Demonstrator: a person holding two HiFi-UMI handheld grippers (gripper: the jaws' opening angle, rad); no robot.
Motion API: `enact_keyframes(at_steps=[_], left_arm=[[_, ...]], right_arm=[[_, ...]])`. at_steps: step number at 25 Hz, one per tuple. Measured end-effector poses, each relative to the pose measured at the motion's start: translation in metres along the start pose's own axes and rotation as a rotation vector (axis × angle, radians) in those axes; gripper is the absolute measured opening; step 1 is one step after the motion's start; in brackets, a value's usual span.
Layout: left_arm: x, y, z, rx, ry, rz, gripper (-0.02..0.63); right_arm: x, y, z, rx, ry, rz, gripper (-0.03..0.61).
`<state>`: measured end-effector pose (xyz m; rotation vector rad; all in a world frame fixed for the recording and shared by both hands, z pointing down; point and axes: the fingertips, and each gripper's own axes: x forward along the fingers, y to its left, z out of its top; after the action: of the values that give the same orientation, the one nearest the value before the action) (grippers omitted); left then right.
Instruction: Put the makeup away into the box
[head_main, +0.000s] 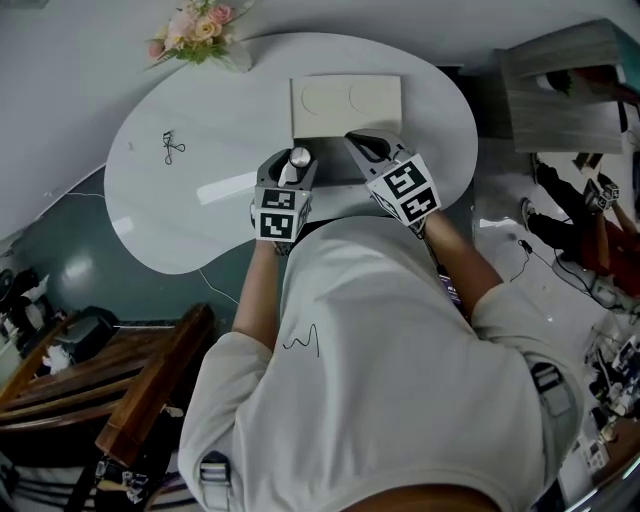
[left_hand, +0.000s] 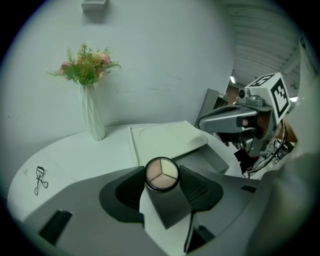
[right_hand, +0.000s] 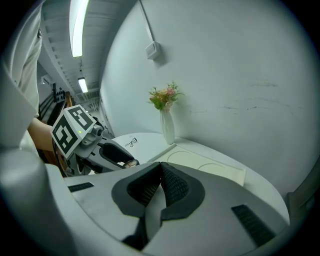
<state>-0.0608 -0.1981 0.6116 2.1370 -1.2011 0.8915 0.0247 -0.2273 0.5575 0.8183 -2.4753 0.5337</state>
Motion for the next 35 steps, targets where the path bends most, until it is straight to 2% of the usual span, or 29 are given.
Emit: enact_keyframes(at_steps=[12,16,27,35], left_arm=[[0.039,-0.036,-0.017,0.085,0.132,-0.012,0.23],[0.049,-0.044,-0.027,0.086,0.182,-0.031,0.23],[0.08,-0.061,-0.042,0.164,0.294,-0.079,0.232],[0.09,-0.071,-0.046,0.172,0.331,-0.068,0.232]], right_arm=[[-0.009,-0.033,-0.028,0.008,0.001,0.027,-0.002],[-0.014,-0.04,-0.032,0.023,-0.008,0.015,-0.002],[-0.039,-0.054,-0.037,0.053,-0.005,-0.032,-0.002],[-0.048,-0.06,-0.047,0.041,0.009,-0.032,-0.002]])
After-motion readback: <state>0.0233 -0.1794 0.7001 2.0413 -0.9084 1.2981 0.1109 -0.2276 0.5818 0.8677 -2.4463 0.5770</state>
